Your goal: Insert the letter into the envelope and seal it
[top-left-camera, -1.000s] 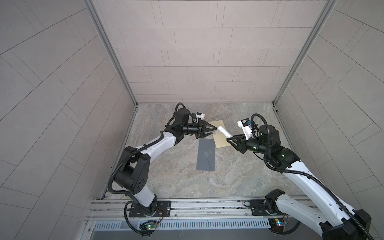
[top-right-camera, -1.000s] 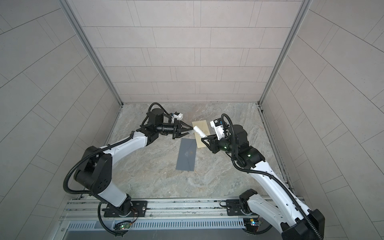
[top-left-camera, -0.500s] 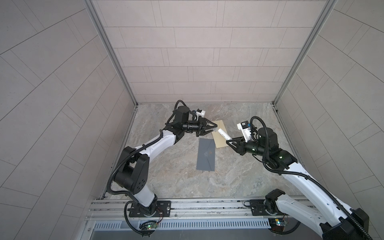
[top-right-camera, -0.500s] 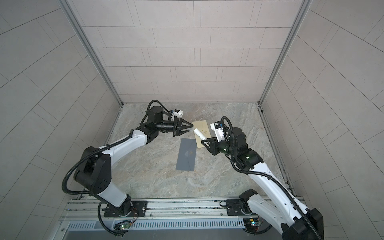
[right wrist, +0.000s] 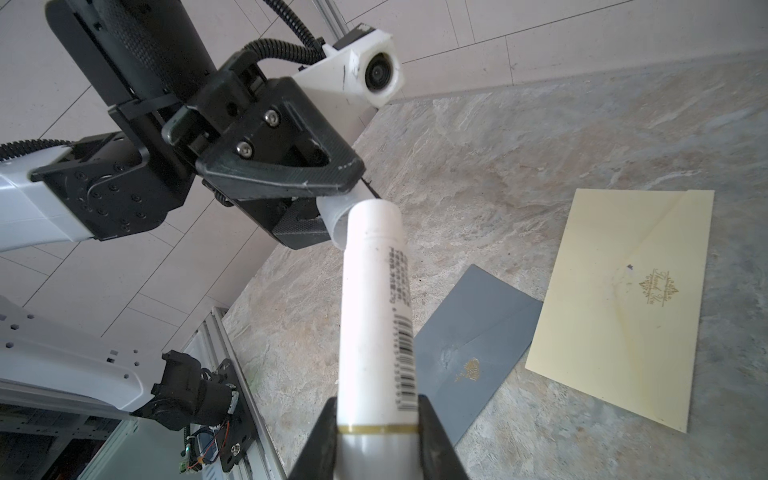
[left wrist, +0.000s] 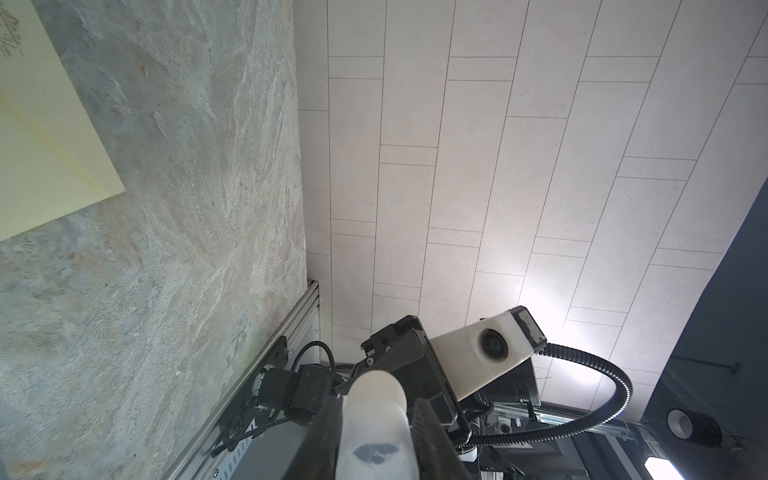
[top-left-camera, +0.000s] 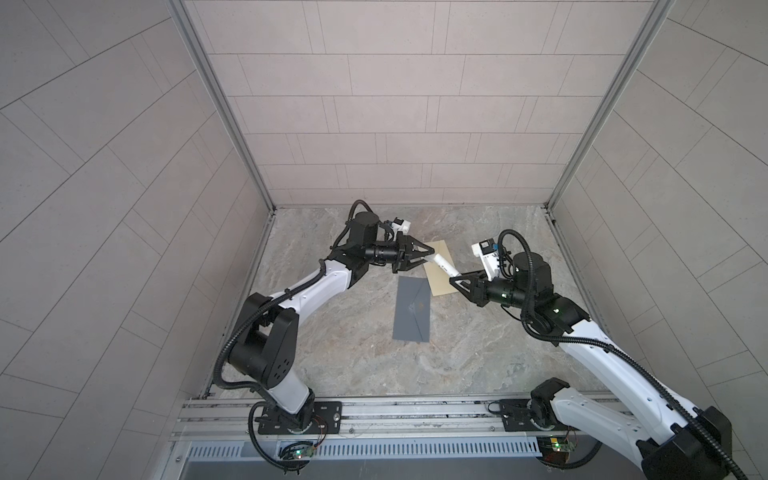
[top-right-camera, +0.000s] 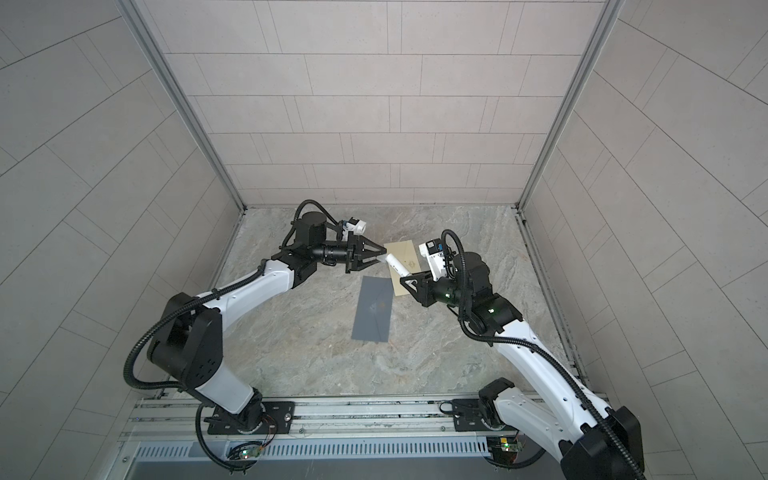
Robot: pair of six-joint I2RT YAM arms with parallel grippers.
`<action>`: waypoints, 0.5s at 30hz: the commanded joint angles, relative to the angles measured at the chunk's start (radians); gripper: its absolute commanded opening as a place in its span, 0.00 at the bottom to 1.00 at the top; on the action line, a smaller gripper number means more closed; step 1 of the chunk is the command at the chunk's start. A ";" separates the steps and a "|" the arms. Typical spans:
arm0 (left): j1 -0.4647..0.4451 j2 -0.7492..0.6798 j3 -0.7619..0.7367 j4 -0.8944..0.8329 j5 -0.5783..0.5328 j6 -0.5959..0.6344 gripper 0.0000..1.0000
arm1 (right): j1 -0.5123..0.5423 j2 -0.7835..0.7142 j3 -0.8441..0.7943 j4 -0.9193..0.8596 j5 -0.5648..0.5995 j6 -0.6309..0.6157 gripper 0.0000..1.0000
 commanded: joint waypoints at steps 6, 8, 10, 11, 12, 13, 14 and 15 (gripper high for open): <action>-0.005 -0.024 -0.001 0.026 0.016 -0.001 0.30 | 0.029 -0.001 0.004 0.065 -0.017 0.023 0.00; -0.005 -0.024 -0.001 0.029 0.019 -0.001 0.30 | 0.036 0.000 -0.002 0.061 -0.019 0.024 0.00; -0.005 -0.024 -0.001 0.030 0.021 -0.001 0.28 | 0.041 -0.004 -0.010 0.053 -0.019 0.022 0.00; -0.005 -0.025 -0.001 0.030 0.022 -0.001 0.28 | 0.044 -0.006 -0.013 0.049 -0.019 0.020 0.00; -0.005 -0.025 -0.001 0.030 0.024 0.000 0.28 | 0.045 -0.008 -0.015 0.046 -0.020 0.018 0.00; -0.005 -0.026 -0.002 0.030 0.025 0.001 0.28 | 0.047 -0.009 -0.015 0.045 -0.019 0.019 0.00; -0.005 -0.027 -0.002 0.030 0.025 0.002 0.28 | 0.048 -0.009 -0.016 0.043 -0.018 0.017 0.00; -0.005 -0.028 -0.004 0.030 0.025 0.003 0.27 | 0.049 -0.008 -0.015 0.042 -0.015 0.018 0.00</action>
